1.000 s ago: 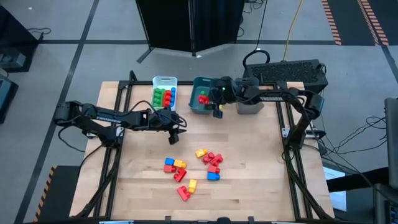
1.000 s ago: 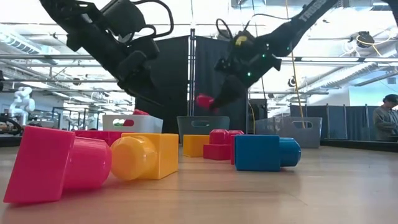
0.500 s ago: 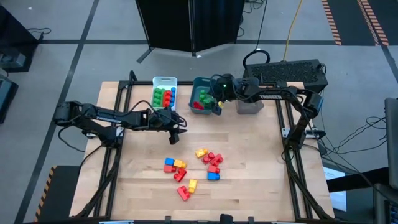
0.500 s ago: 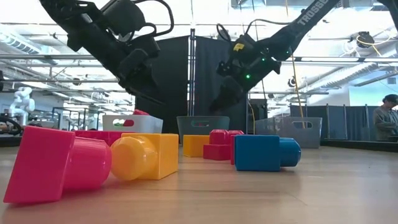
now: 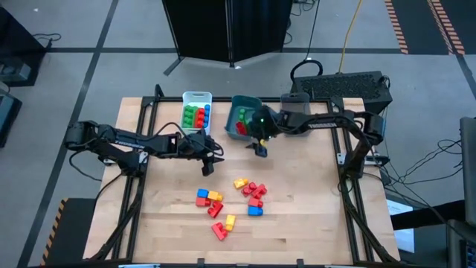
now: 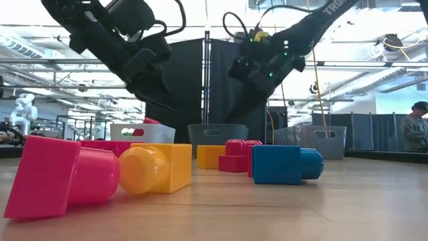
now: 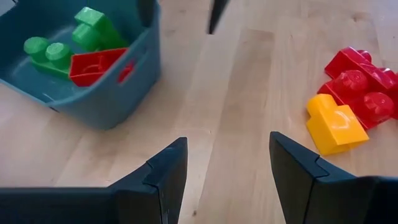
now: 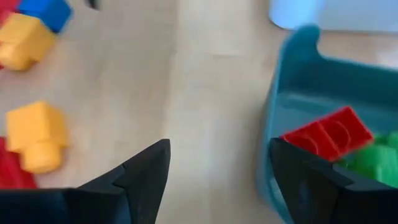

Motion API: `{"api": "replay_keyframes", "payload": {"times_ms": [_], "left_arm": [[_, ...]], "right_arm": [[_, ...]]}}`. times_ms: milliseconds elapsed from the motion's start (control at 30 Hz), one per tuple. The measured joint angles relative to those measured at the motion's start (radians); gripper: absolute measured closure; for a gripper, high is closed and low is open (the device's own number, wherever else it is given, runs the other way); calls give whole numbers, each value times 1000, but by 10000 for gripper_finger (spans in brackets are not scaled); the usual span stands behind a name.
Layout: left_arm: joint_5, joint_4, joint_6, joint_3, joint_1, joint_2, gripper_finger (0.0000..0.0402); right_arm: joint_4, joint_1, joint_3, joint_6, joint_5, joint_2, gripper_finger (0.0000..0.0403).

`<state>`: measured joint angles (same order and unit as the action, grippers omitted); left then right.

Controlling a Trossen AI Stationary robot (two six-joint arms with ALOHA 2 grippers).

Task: Sort blocks by size
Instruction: Put the 2 studs red game piece into the blue bin

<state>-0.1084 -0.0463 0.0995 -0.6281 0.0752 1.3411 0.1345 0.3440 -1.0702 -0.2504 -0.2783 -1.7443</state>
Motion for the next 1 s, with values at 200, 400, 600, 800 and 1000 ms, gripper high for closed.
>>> {"api": "replay_keyframes", "payload": {"times_ms": [200,400,600,800,1000], "left_arm": [[0,-12,0,0,-13,0,219],[0,-56,1,0,-18,0,219],[-1,-56,30,0,-22,0,219],[-1,-74,51,0,-54,0,219],[-14,-83,59,0,-109,0,219]], "right_arm": [[-2,-107,0,-1,133,48,147],[2,-185,0,-17,518,130,148],[-5,-243,52,43,564,240,148],[-96,-311,202,115,560,333,148],[-215,-367,320,178,478,391,148]]}}
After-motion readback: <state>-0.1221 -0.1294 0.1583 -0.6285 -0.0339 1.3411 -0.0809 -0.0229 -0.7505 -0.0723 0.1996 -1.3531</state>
